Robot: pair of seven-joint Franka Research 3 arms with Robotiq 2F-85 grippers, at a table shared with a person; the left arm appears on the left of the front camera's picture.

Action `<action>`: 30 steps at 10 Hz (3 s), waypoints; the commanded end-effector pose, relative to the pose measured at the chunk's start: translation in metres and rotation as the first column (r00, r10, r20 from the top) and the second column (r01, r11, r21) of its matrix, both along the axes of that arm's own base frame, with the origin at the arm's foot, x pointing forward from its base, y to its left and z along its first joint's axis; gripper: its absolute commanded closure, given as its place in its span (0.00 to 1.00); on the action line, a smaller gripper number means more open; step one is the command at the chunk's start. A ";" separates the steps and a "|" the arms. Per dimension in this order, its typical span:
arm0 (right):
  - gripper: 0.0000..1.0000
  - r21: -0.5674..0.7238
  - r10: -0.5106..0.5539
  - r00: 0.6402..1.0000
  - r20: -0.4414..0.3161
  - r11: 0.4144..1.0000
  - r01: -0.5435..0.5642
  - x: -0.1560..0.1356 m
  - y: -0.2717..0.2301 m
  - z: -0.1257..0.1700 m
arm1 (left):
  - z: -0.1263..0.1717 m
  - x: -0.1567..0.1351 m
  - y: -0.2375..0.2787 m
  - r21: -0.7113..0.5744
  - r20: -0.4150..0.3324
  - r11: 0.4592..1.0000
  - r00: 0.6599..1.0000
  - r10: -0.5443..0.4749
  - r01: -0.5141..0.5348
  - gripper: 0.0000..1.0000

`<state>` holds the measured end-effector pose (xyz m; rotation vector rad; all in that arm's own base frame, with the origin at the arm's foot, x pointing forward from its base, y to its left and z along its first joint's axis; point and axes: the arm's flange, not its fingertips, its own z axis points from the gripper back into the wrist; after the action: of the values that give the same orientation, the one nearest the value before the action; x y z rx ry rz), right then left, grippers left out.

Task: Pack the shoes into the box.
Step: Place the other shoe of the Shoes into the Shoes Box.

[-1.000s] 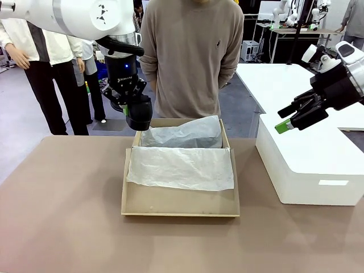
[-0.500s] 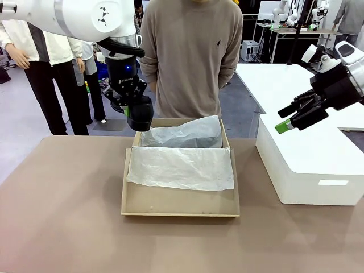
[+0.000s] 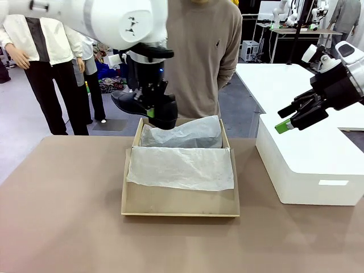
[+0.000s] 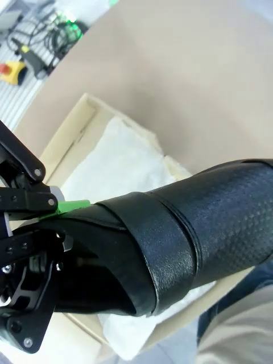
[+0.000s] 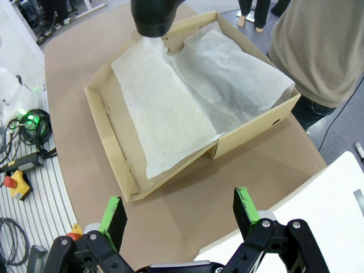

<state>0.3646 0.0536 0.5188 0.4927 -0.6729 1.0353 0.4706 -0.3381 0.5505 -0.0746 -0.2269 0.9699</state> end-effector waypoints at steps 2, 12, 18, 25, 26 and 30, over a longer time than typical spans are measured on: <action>0.00 0.034 0.020 0.999 0.024 0.999 -0.021 0.003 0.001 -0.002 | -0.004 0.012 -0.039 -0.065 0.013 0.986 0.988 0.157 -0.156 1.00; 0.00 0.034 0.020 0.999 0.024 0.999 -0.021 0.003 0.001 -0.002 | -0.018 0.016 -0.057 -0.137 0.020 0.982 0.991 0.135 -0.131 1.00; 0.00 0.034 0.020 0.999 0.024 0.999 -0.021 0.003 0.001 -0.002 | -0.044 0.025 -0.101 -0.165 0.036 0.946 0.957 0.289 -0.279 1.00; 0.00 0.034 0.020 0.999 0.024 0.999 -0.021 0.003 0.001 -0.002 | -0.067 0.037 -0.122 -0.153 -0.005 0.867 0.877 0.480 -0.475 1.00; 0.00 0.034 0.020 0.999 0.024 0.999 -0.021 0.003 0.001 -0.002 | -0.069 0.037 -0.123 -0.169 -0.030 0.859 0.874 0.486 -0.484 1.00; 0.00 0.034 0.020 0.999 0.024 0.999 -0.021 0.003 0.001 -0.002 | -0.082 0.039 -0.128 -0.153 -0.066 0.880 0.893 0.446 -0.450 1.00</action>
<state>0.3646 0.0536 0.5188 0.4926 -0.6729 1.0355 0.5089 -0.4638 0.4617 -0.1910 -0.1415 1.4100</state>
